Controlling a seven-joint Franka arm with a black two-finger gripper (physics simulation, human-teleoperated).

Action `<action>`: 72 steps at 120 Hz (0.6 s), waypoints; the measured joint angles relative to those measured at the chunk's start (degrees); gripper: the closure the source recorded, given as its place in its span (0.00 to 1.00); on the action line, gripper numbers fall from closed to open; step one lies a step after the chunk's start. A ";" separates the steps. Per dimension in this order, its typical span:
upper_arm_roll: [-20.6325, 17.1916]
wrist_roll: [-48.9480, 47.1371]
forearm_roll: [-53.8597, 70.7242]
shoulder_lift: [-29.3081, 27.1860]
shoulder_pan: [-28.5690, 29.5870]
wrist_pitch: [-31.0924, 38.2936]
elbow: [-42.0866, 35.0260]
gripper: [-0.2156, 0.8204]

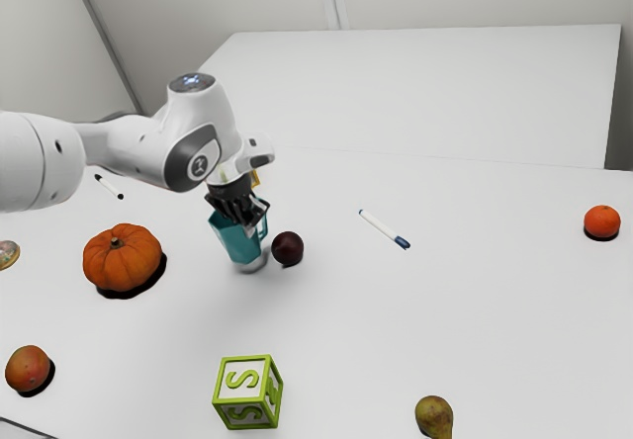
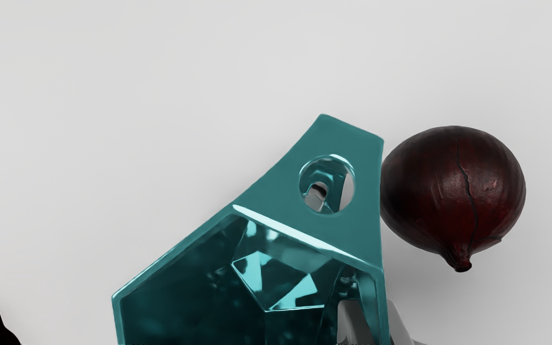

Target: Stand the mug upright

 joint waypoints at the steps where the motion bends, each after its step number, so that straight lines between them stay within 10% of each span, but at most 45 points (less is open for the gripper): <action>1: 0.01 -0.04 -0.07 0.06 -0.01 0.02 0.00 0.96; 72: 0.14 -1.67 -1.72 2.02 0.37 1.25 -0.06 0.96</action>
